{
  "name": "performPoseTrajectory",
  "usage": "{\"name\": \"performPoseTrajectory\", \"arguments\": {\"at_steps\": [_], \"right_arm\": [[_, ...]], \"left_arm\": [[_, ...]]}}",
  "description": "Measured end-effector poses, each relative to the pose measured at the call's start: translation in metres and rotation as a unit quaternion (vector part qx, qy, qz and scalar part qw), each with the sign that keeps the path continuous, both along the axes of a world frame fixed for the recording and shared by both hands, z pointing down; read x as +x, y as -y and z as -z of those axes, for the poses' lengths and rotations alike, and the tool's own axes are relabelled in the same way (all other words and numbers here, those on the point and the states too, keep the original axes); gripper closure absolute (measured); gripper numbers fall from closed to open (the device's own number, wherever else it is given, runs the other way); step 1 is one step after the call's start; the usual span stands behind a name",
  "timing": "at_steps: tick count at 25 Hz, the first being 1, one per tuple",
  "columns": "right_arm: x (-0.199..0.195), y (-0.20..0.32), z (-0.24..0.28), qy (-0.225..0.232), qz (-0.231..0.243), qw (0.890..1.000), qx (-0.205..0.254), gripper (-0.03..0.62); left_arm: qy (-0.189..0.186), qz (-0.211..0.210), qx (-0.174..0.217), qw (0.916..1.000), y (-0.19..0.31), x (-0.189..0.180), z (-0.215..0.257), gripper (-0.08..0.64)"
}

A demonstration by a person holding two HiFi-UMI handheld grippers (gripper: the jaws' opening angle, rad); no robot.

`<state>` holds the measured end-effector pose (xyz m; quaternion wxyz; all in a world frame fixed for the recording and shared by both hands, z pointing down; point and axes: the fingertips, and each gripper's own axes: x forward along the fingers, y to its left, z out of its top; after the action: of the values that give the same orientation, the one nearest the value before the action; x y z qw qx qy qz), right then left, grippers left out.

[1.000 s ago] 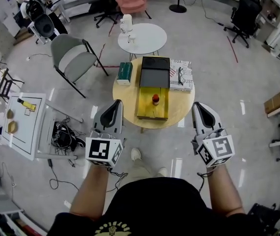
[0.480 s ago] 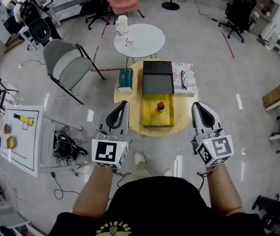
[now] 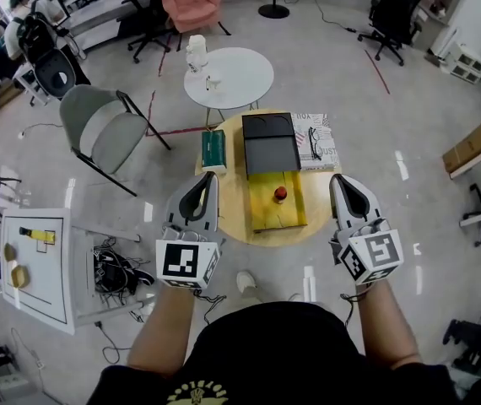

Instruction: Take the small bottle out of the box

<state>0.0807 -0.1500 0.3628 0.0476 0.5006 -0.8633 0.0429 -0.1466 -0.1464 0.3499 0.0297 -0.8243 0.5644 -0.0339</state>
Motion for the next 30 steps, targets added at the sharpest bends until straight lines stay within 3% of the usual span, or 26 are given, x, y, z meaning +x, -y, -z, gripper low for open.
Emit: {"name": "performPoseTrajectory", "arguments": {"at_steps": [11,30], "right_arm": [[-0.02,0.005,0.009,-0.019,-0.04,0.999,0.007,0.578],[-0.028,0.02,-0.013,-0.042,-0.008,0.999,-0.004,0.578]], "left_arm": [[-0.009,-0.045,0.002,0.9989,0.021,-0.019,-0.002,0.546],[-0.027,-0.039,-0.005,0.9989,0.049,-0.024,-0.008,0.546]]}}
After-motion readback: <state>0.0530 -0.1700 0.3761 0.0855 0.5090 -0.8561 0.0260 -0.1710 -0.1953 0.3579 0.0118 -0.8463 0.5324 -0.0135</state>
